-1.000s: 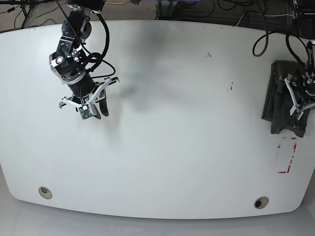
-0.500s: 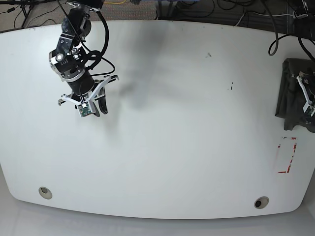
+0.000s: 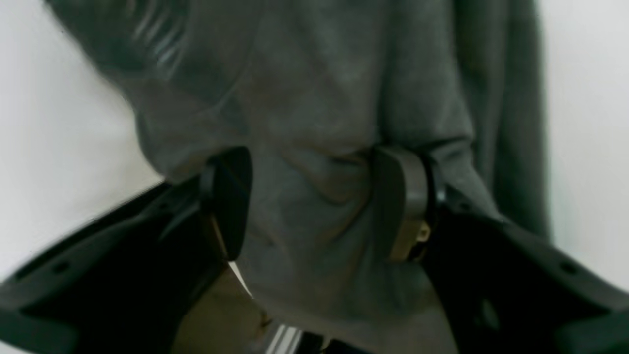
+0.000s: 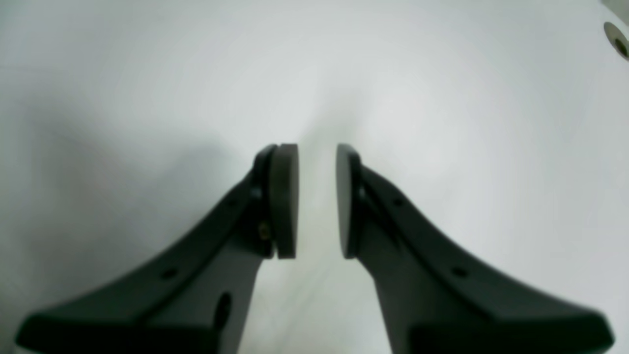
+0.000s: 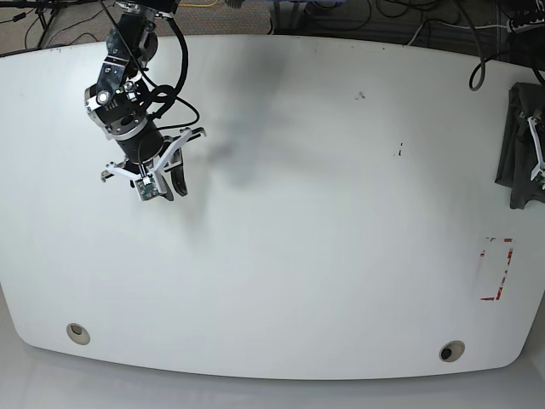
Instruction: Layout the t-shirt on the table in an organized manner, then fold the t-shirt properly
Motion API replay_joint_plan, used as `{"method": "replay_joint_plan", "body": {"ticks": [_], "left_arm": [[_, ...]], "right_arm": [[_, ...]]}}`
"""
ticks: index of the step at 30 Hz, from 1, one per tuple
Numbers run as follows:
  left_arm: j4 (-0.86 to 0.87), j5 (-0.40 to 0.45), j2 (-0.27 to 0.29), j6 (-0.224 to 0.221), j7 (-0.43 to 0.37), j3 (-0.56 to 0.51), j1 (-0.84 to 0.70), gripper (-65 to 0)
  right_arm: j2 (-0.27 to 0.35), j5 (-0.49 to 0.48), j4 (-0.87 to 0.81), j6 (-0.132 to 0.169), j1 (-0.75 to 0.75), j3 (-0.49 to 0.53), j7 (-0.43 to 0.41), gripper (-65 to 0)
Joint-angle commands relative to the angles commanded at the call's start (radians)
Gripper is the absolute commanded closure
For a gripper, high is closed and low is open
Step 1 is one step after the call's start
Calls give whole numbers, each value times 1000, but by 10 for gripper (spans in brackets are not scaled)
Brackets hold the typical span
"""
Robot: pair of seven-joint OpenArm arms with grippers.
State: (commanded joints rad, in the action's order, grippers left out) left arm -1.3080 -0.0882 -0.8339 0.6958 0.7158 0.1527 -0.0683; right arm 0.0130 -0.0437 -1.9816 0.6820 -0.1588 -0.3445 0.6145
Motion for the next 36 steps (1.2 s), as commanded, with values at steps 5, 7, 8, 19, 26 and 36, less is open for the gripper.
{"method": "replay_joint_plan", "body": {"ticks": [5, 7, 8, 19, 26, 36], "left_arm": [[-190, 2, 31, 2, 132, 0, 31, -364], [-276, 8, 75, 2, 181, 0, 51, -364], [-302, 8, 87, 2, 195, 0, 57, -364], [-473, 11, 358, -117, 144, 0, 66, -361], [-514, 11, 497, -229, 78, -34, 8, -361], [-531, 74, 667, -428, -316, -11, -204, -364]], "right_arm": [[0, 0, 0, 0, 5, 2, 0, -122], [0, 0, 0, 0, 8, 2, 0, -122], [0, 0, 0, 0, 8, 2, 0, -122], [0, 9, 66, 0, 61, 12, 0, -122], [2, 12, 98, -9, 77, 64, -6, -122], [-11, 8, 97, -11, -57, 74, -226, -122]]}}
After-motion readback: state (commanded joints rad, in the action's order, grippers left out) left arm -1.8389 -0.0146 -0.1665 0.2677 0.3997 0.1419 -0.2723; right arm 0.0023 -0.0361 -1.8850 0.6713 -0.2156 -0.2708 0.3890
